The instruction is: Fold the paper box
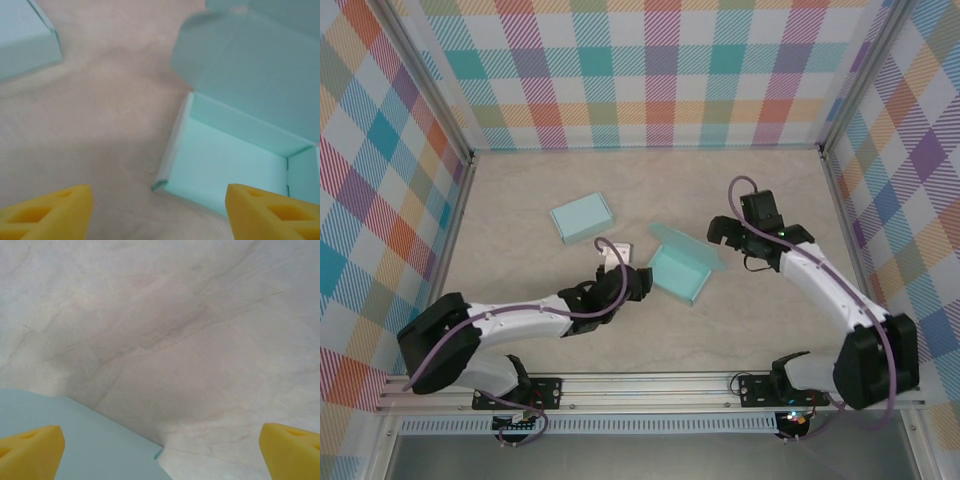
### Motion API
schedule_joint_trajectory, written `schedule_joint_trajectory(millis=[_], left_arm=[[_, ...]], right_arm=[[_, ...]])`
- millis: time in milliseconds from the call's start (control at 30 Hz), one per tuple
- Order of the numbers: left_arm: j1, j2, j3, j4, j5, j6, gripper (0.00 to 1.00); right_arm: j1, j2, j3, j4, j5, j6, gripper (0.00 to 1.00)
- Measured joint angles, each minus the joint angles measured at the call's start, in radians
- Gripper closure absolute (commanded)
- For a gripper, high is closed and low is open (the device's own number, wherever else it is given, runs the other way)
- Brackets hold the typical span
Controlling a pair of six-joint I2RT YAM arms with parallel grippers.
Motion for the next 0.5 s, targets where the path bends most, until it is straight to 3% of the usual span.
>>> schedule_joint_trajectory(millis=[133, 300, 500], left_arm=[[0.143, -0.092, -0.001, 0.002, 0.126, 0.207, 0.24], [0.327, -0.133, 0.000, 0.053, 0.391, 0.457, 0.21], [0.410, -0.030, 0.057, 0.097, 0.642, 0.669, 0.19]], right_arm=[[0.000, -0.135, -0.039, -0.067, 0.032, 0.002, 0.00], [0.000, -0.320, -0.100, -0.118, 0.039, 0.024, 0.00], [0.000, -0.495, -0.135, -0.137, 0.058, 0.053, 0.00]])
